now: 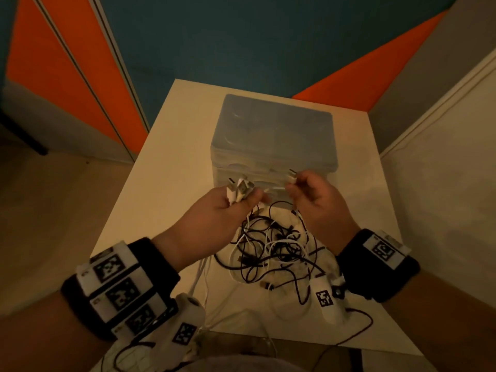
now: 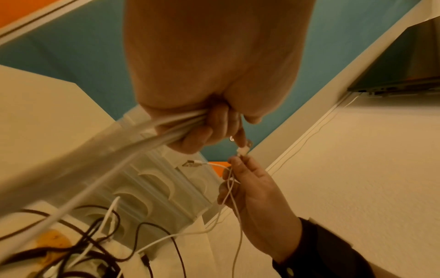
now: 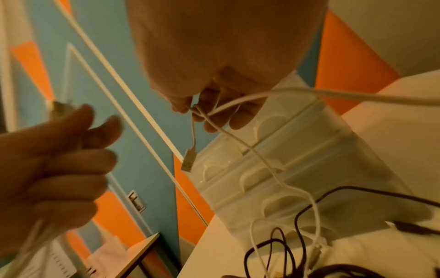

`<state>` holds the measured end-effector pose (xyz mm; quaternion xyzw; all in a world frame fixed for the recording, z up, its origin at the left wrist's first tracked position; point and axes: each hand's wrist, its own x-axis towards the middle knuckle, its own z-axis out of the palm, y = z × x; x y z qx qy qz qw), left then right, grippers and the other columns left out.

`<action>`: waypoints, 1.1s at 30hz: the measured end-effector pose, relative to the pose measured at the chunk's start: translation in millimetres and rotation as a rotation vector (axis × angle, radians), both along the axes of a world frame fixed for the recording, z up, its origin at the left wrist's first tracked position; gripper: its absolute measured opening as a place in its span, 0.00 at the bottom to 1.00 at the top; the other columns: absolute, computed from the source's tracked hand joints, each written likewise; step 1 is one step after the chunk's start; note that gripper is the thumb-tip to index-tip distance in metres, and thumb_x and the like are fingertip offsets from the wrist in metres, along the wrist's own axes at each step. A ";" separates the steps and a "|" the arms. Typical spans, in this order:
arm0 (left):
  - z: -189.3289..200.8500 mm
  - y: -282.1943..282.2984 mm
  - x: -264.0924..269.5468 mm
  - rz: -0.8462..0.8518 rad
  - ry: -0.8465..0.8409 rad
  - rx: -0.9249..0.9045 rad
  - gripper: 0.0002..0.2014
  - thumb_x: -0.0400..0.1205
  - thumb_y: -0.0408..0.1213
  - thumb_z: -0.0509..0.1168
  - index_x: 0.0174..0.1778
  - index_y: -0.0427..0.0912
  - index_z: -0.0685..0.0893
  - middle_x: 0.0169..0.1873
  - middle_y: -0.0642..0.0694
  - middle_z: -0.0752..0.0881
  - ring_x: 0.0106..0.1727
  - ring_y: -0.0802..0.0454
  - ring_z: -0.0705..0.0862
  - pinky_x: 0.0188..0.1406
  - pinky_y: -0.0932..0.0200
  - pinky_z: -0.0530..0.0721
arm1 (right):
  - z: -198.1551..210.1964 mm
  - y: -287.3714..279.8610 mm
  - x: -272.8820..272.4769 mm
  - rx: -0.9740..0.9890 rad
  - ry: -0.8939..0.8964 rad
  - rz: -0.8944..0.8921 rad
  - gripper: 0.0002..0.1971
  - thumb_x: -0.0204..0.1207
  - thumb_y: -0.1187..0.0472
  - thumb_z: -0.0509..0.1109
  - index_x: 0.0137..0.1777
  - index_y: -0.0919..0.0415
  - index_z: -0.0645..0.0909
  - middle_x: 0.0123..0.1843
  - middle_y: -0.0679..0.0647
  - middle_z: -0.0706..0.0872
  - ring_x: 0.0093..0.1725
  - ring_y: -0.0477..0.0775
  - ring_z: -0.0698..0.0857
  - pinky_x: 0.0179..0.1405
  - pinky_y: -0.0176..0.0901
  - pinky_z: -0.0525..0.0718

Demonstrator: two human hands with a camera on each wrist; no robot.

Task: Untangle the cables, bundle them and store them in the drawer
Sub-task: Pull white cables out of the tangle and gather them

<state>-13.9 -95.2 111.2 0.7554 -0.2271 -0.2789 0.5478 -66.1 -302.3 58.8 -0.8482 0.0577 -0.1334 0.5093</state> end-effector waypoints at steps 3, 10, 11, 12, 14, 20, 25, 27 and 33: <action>5.0 -15.0 -2.1 0.076 -0.060 -0.078 0.08 0.85 0.41 0.64 0.52 0.56 0.88 0.33 0.68 0.89 0.37 0.70 0.86 0.35 0.78 0.77 | 4.4 9.8 0.1 0.039 -0.026 0.042 0.07 0.80 0.50 0.64 0.49 0.50 0.81 0.36 0.48 0.82 0.33 0.49 0.79 0.32 0.49 0.78; 0.4 -29.2 -5.8 0.192 -0.033 -0.191 0.06 0.79 0.35 0.72 0.48 0.46 0.92 0.46 0.51 0.93 0.50 0.56 0.90 0.46 0.66 0.85 | 7.7 20.6 -6.8 0.002 -0.063 0.051 0.09 0.77 0.52 0.67 0.35 0.40 0.79 0.32 0.41 0.82 0.33 0.44 0.80 0.33 0.33 0.76; 1.1 -30.2 -5.2 0.196 -0.034 -0.212 0.06 0.79 0.33 0.71 0.48 0.44 0.92 0.45 0.54 0.93 0.48 0.60 0.90 0.44 0.70 0.83 | 7.8 22.3 -7.6 0.001 -0.051 0.058 0.07 0.76 0.50 0.67 0.36 0.42 0.81 0.34 0.43 0.82 0.35 0.45 0.81 0.35 0.37 0.78; 1.2 -31.0 -4.2 0.190 -0.045 -0.225 0.05 0.80 0.32 0.70 0.46 0.43 0.92 0.42 0.57 0.93 0.45 0.63 0.90 0.42 0.73 0.81 | 8.1 24.4 -8.6 0.017 -0.035 0.070 0.06 0.75 0.49 0.68 0.38 0.44 0.83 0.36 0.45 0.84 0.37 0.47 0.83 0.37 0.41 0.80; 2.3 -32.6 -3.9 0.165 -0.095 -0.219 0.09 0.83 0.33 0.67 0.37 0.45 0.87 0.29 0.62 0.89 0.34 0.68 0.85 0.35 0.76 0.77 | 6.7 27.3 -9.8 0.052 0.001 0.101 0.04 0.74 0.52 0.72 0.39 0.42 0.84 0.38 0.41 0.84 0.39 0.44 0.84 0.40 0.38 0.80; 12.6 -39.3 -7.8 0.269 0.012 -0.315 0.17 0.87 0.46 0.55 0.35 0.43 0.77 0.25 0.57 0.76 0.27 0.62 0.72 0.32 0.67 0.72 | -14.2 28.4 -17.0 -0.168 0.168 0.314 0.09 0.82 0.52 0.67 0.49 0.54 0.87 0.43 0.46 0.84 0.44 0.43 0.83 0.45 0.39 0.79; 26.6 -33.0 -5.8 0.151 0.150 -0.398 0.21 0.84 0.58 0.52 0.35 0.48 0.79 0.27 0.47 0.80 0.36 0.41 0.85 0.57 0.36 0.82 | -34.5 14.2 -11.9 -0.319 0.120 0.296 0.10 0.84 0.49 0.62 0.56 0.48 0.84 0.51 0.45 0.85 0.51 0.43 0.84 0.51 0.40 0.80; 36.5 -27.1 -0.7 0.115 0.254 -0.481 0.19 0.85 0.57 0.52 0.34 0.50 0.76 0.24 0.50 0.69 0.23 0.49 0.71 0.42 0.37 0.85 | -43.6 1.5 -14.2 -0.441 0.124 0.263 0.10 0.82 0.49 0.64 0.54 0.50 0.85 0.47 0.45 0.85 0.45 0.46 0.83 0.45 0.46 0.82; 62.5 -2.0 23.2 0.126 0.270 -0.563 0.18 0.80 0.60 0.58 0.33 0.51 0.67 0.23 0.53 0.58 0.22 0.55 0.52 0.20 0.60 0.54 | -65.5 -30.3 -25.8 -0.695 0.387 0.201 0.20 0.84 0.41 0.57 0.51 0.51 0.86 0.48 0.45 0.81 0.50 0.51 0.81 0.51 0.50 0.79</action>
